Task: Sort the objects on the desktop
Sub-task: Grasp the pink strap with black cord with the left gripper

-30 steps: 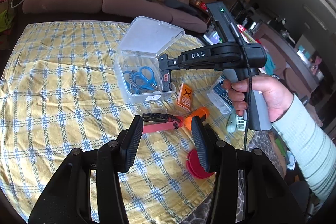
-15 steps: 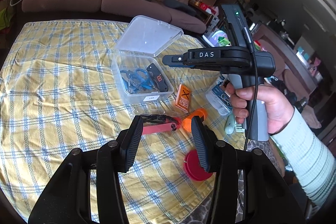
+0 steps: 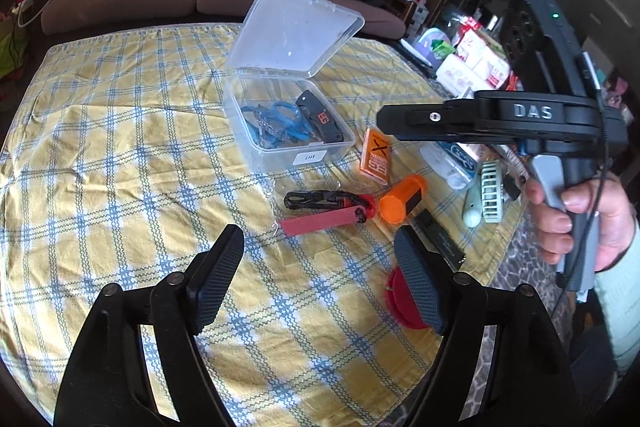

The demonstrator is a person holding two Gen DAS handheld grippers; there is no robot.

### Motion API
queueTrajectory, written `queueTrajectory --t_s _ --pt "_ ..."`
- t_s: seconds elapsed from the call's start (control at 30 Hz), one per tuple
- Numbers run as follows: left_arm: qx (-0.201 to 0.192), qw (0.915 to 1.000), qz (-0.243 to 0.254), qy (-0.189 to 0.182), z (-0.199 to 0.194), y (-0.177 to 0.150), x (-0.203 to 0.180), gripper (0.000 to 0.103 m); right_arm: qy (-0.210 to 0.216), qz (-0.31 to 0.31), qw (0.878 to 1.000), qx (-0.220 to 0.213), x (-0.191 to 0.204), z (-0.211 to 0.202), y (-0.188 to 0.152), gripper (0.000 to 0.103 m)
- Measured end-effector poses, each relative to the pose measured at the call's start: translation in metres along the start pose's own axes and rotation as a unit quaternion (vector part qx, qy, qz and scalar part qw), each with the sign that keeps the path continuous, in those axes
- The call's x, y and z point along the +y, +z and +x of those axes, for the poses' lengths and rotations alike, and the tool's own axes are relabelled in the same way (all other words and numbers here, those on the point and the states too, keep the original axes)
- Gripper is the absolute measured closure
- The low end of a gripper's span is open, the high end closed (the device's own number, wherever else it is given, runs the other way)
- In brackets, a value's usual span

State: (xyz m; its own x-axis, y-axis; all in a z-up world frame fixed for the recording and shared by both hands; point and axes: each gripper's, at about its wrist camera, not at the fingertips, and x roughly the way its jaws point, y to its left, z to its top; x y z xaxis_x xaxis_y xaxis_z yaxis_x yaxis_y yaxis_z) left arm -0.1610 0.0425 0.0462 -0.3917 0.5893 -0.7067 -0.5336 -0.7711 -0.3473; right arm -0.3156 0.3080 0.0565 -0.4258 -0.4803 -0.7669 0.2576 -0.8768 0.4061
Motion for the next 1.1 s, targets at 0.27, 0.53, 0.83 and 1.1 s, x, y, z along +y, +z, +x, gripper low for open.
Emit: queueTrajectory --t_s 0.27,0.53,0.83,1.1 --pt "0.024 0.9994 0.024 -0.005 0.038 0.002 -0.005 0.029 0.021 0.017 1.000 0.008 -0.008 -0.002 -0.015 0.057" --pt "0.035 0.9986 0.040 -0.008 0.049 0.001 -0.004 0.067 -0.016 -0.053 0.997 0.058 0.011 0.034 -0.016 0.057" --pt "0.027 0.9978 0.059 0.012 0.046 0.006 -0.007 0.041 -0.017 -0.057 0.995 0.081 -0.003 0.032 -0.021 0.059" --pt "0.040 0.9962 0.077 0.002 0.051 0.002 -0.013 0.069 -0.049 -0.106 0.987 0.114 0.009 0.044 -0.027 0.072"
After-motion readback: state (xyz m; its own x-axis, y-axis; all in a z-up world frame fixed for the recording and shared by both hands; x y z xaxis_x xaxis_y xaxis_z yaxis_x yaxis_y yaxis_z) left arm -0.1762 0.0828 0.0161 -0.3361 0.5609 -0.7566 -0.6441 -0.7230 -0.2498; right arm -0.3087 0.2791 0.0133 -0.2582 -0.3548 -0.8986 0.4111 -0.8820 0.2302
